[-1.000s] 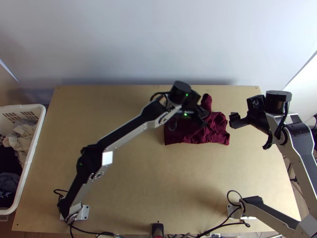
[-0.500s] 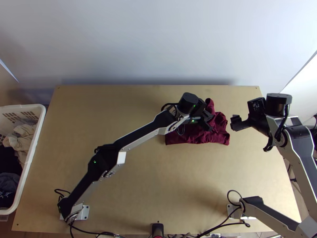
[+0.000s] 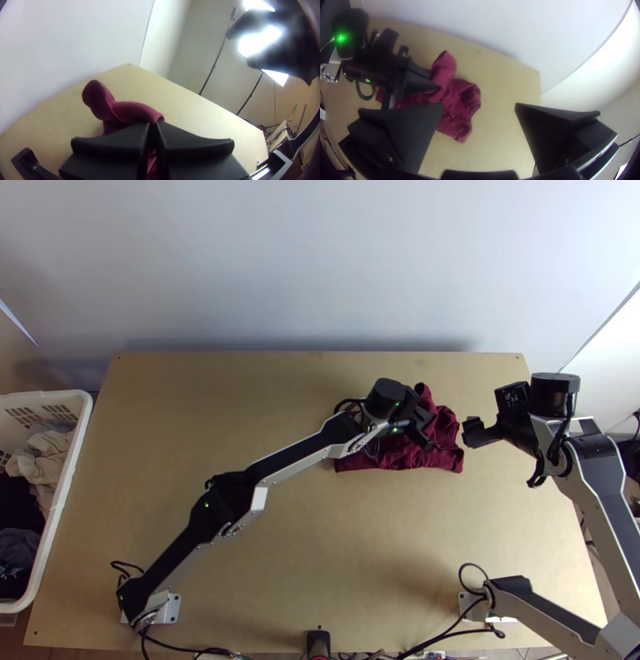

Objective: Fold the t-shirt

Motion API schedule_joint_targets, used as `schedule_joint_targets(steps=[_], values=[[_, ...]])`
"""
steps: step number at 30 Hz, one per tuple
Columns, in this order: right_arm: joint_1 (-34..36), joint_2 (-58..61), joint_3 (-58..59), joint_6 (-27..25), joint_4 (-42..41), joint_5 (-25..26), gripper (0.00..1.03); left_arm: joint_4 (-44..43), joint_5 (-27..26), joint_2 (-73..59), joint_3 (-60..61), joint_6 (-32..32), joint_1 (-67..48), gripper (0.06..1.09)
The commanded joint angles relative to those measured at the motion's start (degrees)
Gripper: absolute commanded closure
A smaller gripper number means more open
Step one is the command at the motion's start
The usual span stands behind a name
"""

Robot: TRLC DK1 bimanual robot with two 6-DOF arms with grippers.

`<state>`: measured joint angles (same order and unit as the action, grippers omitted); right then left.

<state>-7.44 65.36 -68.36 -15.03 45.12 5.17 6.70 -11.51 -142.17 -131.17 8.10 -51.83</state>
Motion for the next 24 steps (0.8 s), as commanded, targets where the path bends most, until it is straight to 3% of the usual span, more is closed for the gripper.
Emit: schedule_joint_targets(steps=[1,4,9,24], values=[[-0.12,0.29,0.77,0.09,-0.30,0.02,0.04,-0.11,-2.12,-2.76,-0.13,-0.10,-0.99,1.05],[-0.20,0.20,1.38,0.17,-0.30,0.02,0.04,1.74,-4.40,-2.68,-0.13,-0.19,-2.39,0.84],[-0.64,0.20,1.56,0.52,-0.48,0.02,0.04,7.98,-5.37,0.40,-0.13,-0.72,-3.71,0.09],[-4.42,5.74,7.98,1.76,-8.03,-1.65,0.04,33.38,-5.46,22.37,5.05,0.25,11.84,0.10]])
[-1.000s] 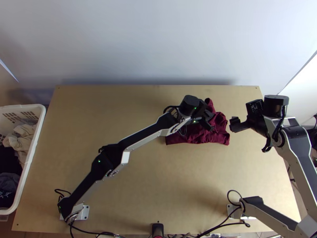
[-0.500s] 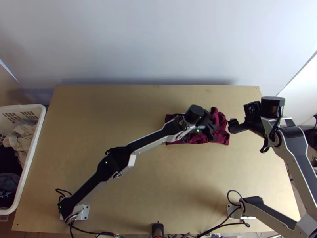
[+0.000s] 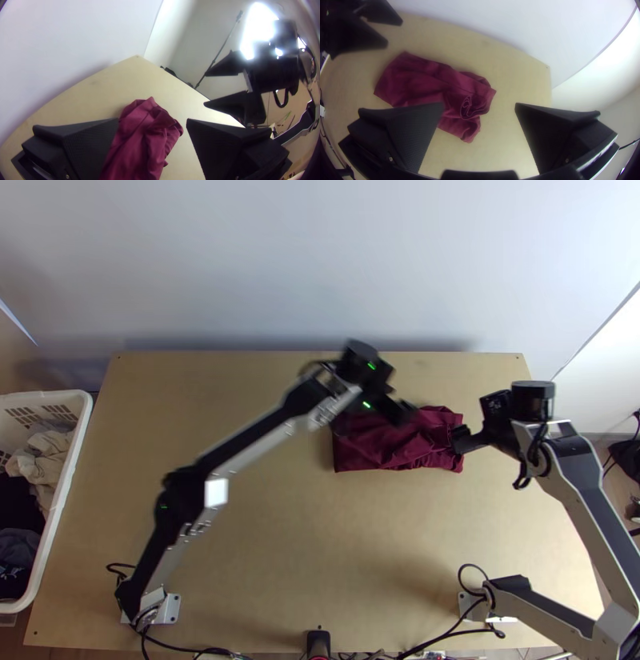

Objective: Fold the t-shirt

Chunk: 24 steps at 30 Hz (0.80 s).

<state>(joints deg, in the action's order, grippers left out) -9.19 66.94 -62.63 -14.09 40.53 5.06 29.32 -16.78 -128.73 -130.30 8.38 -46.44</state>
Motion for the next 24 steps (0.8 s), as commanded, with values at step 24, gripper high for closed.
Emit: schedule_joint_targets(steps=[24], values=[[-1.71,28.07,-0.74,0.90,0.51,-9.54,0.04,31.06,0.60,21.76,11.82,-6.27,14.97,0.10]])
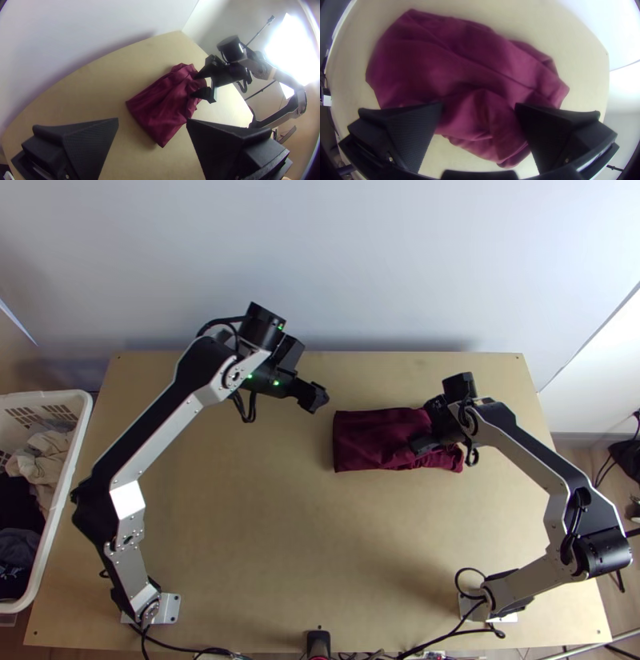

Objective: Fold the t-shirt

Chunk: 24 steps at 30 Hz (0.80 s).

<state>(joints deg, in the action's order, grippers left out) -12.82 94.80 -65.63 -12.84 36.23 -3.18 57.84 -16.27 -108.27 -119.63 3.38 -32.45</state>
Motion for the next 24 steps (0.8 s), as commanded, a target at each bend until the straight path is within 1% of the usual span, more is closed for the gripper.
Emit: schedule_joint_targets(steps=[1,9,12,14,18,21,24], values=[[2.54,-0.41,2.70,-0.61,5.70,-1.39,0.04,2.80,0.10,1.31,1.16,-1.62,0.98,0.10],[8.95,-7.09,6.21,-2.89,11.76,-1.65,0.04,5.09,0.28,2.54,1.16,-2.85,1.51,0.10],[9.30,-9.81,4.81,-2.89,12.82,-1.74,0.04,5.79,0.36,3.15,1.16,-3.20,1.95,0.10],[7.63,-12.45,2.61,-2.36,13.87,-1.92,0.04,6.49,0.36,3.77,1.16,-3.29,2.39,0.10],[1.22,-14.21,-2.75,-0.52,14.31,-1.83,0.04,8.07,0.54,5.17,1.16,-3.55,3.71,0.10],[-3.26,-10.87,-6.09,1.33,14.05,-1.83,0.04,8.51,0.63,6.58,1.86,-3.46,5.02,0.10],[-6.25,-5.24,-7.59,1.77,13.52,-1.83,0.04,8.69,0.72,8.25,2.74,-3.29,5.90,0.10]])
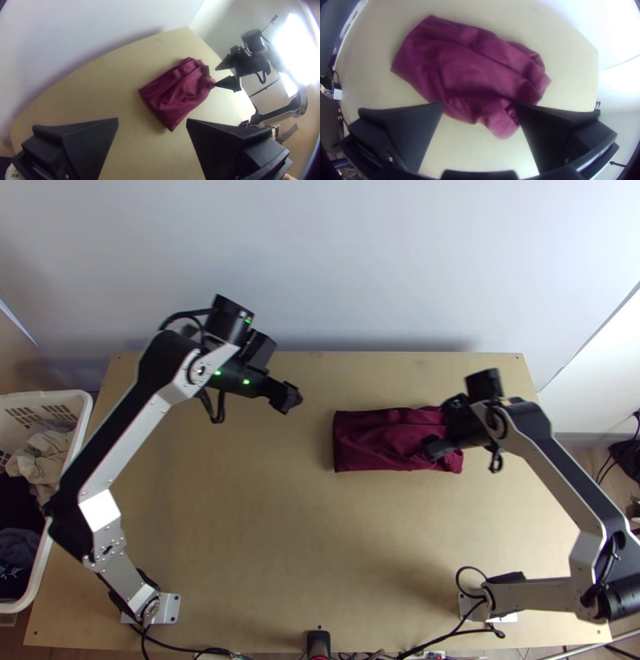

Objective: Fold the t-shirt

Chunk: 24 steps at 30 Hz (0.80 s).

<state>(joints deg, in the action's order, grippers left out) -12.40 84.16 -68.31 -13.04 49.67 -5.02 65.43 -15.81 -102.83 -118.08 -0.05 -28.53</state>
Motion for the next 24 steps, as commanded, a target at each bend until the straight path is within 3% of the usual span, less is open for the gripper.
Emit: schedule_joint_targets(steps=[1,8,14,24], values=[[-7.28,7.25,-5.43,2.67,-0.28,0.01,0.04,1.28,0.43,3.42,1.36,0.14,2.17,0.10],[-11.33,15.51,-7.36,3.55,-5.46,0.01,0.04,3.04,1.49,8.08,3.21,-0.30,4.45,0.10],[-10.80,20.69,-6.39,3.55,-8.89,0.80,0.04,3.57,1.49,12.12,6.20,-0.91,7.53,0.10],[-7.81,28.08,-8.94,4.42,-11.00,8.62,0.04,3.48,1.40,16.43,10.77,-0.91,9.64,0.10]])
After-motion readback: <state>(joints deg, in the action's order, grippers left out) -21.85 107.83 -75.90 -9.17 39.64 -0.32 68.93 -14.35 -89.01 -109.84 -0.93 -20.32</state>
